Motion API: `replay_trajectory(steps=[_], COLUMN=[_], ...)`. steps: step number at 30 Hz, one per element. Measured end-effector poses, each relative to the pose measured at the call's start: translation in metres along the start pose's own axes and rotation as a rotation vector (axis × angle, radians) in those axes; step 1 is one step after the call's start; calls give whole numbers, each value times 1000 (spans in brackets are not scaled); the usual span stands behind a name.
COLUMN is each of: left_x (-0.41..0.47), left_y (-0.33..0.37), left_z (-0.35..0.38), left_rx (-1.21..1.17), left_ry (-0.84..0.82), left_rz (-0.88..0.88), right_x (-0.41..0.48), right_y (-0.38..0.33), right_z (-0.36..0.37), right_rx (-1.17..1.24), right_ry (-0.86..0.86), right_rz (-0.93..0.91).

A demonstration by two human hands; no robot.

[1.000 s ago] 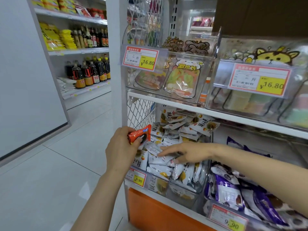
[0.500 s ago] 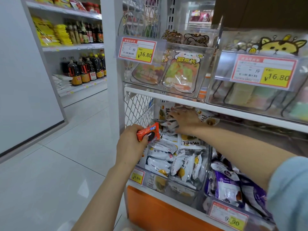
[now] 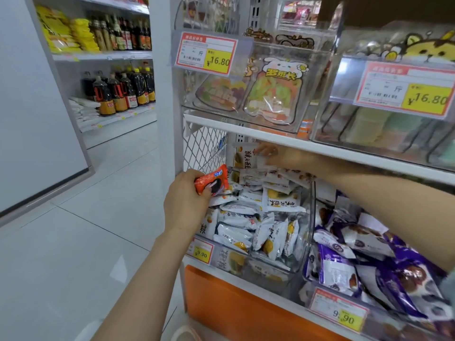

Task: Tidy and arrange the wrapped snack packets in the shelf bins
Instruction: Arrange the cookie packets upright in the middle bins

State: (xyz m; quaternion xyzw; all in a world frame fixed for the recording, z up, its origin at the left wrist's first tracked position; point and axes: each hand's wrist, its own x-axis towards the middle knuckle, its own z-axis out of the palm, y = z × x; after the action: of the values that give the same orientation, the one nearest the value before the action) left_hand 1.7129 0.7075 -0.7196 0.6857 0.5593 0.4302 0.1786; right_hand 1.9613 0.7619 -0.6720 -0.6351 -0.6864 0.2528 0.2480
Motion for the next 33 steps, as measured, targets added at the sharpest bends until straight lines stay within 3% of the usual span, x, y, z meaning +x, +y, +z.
replay_trajectory(steps=[1, 4, 6, 13, 17, 22, 25, 29, 33], left_x=[0, 0, 0, -4, -4, -2, -2, -2, -3], left_y=[0, 3, 6, 13, 13, 6, 8, 12, 12], left_z=[-1, -2, -2, 4, 2, -2, -4, -7, -7], left_rx=[4, 3, 1, -28, -12, 11, -2, -26, -38], left_ry=[2, 6, 11, -14, -7, 8, 60, 134, 123], left_rz=[-1, 1, 7, 28, 31, 1, 16, 37, 33], right_x=[-6, -31, -45, -43, -42, -28, -29, -42, -52], right_y=[2, 9, 19, 27, 13, 15, 9, -15, -25], right_z=[-8, -23, -19, 1, -12, -16, -12, 8, 18], right_rx=[-75, -626, -787, -888, -588, -222, -182, -185, -262], right_ry=[-48, -249, -284, 64, 171, 188, 153, 3, -438], right_rz=[10, 128, 177, 5, -170, 80, 18, -81, -35])
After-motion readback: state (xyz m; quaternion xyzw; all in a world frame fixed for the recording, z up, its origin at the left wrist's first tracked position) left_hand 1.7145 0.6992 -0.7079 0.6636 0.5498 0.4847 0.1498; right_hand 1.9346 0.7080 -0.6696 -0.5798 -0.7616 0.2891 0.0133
